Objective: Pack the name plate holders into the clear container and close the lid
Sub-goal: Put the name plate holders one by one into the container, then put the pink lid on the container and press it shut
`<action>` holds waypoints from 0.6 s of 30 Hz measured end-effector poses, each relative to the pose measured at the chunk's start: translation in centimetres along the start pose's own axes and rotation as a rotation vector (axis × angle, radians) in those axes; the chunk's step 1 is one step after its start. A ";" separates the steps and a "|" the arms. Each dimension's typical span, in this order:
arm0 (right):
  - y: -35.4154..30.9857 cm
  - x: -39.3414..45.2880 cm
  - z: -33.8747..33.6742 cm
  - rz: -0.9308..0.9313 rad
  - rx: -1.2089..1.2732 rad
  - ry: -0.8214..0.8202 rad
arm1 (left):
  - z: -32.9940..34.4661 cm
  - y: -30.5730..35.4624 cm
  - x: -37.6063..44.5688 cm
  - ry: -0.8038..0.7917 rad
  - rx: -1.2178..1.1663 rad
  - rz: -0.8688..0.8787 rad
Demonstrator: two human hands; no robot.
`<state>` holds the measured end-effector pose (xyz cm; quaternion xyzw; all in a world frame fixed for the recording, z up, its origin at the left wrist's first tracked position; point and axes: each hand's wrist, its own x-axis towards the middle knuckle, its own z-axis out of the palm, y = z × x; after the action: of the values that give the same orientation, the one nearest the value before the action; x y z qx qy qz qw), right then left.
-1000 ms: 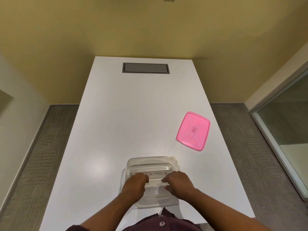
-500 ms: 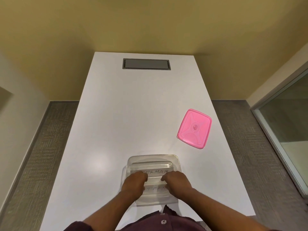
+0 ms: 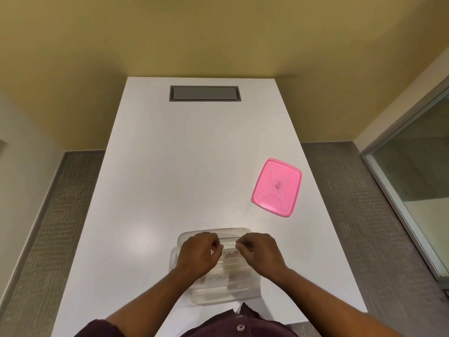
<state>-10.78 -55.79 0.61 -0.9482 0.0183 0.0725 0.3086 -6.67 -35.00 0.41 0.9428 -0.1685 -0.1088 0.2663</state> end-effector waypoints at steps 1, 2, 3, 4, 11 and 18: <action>0.3 0.4 -0.7 0.032 0.038 0.038 | -0.1 0.6 0.8 0.029 -0.013 -0.018; 0.5 0.8 -1.4 0.066 0.074 0.073 | 0.0 1.2 1.7 0.053 -0.028 -0.037; 1.0 1.3 -2.0 0.103 0.109 0.103 | 0.1 1.8 2.6 0.073 -0.046 -0.058; 1.5 1.8 -2.6 0.140 0.140 0.126 | 0.2 2.4 3.5 0.087 -0.068 -0.079; 6.8 5.5 -6.1 0.367 0.251 0.198 | 1.7 6.0 11.2 0.056 -0.191 -0.233; 13.0 9.5 -8.3 0.622 0.391 0.130 | 4.8 7.4 18.2 -0.017 -0.293 -0.330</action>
<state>-1.38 -71.05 -1.76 -0.8232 0.3387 0.0974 0.4452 6.71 -50.01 -1.66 0.9079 0.0035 -0.1820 0.3776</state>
